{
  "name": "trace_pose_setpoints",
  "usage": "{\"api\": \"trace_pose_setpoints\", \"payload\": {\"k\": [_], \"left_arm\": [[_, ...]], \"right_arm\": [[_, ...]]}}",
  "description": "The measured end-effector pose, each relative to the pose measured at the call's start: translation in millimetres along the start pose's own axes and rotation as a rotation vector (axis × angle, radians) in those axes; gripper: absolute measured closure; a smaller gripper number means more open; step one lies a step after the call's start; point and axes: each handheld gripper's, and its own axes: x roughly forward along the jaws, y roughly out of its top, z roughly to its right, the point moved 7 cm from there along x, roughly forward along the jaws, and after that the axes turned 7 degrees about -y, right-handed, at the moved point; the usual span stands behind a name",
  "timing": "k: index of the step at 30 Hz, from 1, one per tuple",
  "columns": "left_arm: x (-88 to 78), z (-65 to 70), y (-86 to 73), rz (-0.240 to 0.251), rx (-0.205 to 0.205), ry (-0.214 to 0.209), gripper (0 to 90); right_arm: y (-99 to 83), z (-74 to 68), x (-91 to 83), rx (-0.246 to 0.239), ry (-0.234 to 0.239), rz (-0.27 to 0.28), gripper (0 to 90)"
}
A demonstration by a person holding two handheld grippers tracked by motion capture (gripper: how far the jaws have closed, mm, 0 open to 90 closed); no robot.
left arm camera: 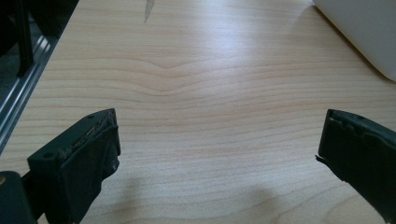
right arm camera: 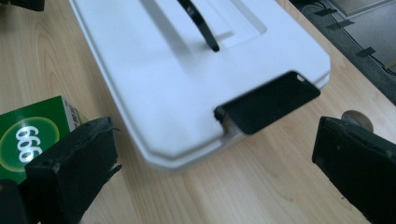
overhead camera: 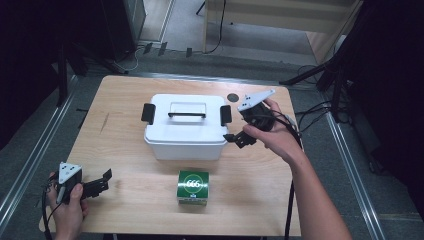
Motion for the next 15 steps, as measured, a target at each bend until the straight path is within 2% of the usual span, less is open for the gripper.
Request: {"api": "trace_pose_setpoints", "payload": {"k": [2,7,15], "left_arm": [[0.9,0.8,-0.5,-0.003,0.011,0.002,0.0],[1.8,-0.3,-1.1,-0.008,-0.003,-0.007,0.0],[3.1,2.2,-2.3,-0.019,0.013,-0.012,0.0]], "right_arm": [[7.1,3.4,1.7,-0.014,-0.007,0.001,3.2],[21.0,10.6,7.4,-0.042,0.004,-0.02,11.8],[45.2,17.3,14.9,-0.078,0.024,-0.046,12.7]]}}
